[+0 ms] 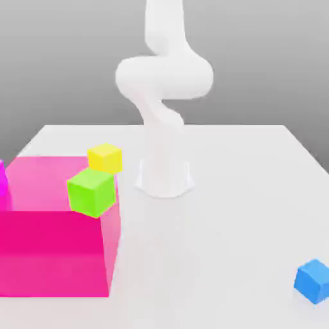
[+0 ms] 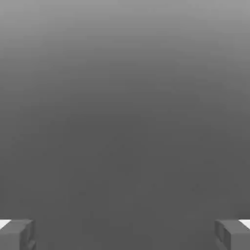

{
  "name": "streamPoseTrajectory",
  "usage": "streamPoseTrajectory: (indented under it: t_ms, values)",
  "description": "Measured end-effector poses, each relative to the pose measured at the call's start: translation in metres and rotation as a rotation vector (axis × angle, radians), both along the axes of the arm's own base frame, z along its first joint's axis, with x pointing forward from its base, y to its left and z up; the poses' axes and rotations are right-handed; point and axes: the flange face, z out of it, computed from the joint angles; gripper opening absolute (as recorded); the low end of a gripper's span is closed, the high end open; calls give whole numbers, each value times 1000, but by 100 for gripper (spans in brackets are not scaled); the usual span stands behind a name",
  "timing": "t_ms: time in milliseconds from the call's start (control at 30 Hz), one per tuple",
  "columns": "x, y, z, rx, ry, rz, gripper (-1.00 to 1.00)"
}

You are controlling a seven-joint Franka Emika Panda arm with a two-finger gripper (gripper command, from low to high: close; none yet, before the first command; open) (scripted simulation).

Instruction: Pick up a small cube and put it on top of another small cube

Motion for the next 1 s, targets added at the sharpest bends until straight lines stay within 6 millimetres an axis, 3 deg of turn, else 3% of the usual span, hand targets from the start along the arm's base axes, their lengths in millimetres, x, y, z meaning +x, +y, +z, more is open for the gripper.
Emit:
streamPoseTrajectory:
  t_ms: [233,467,667,800,933,1000]
  values:
    - [71,70,-110,-90,187,77,0]
    - [101,140,-232,-153,361,185,0]
    - [88,207,-338,-186,505,315,0]
    - [68,238,-406,-185,602,383,0]
    - [35,271,-468,-174,698,463,0]
    - [30,278,-495,-169,713,477,0]
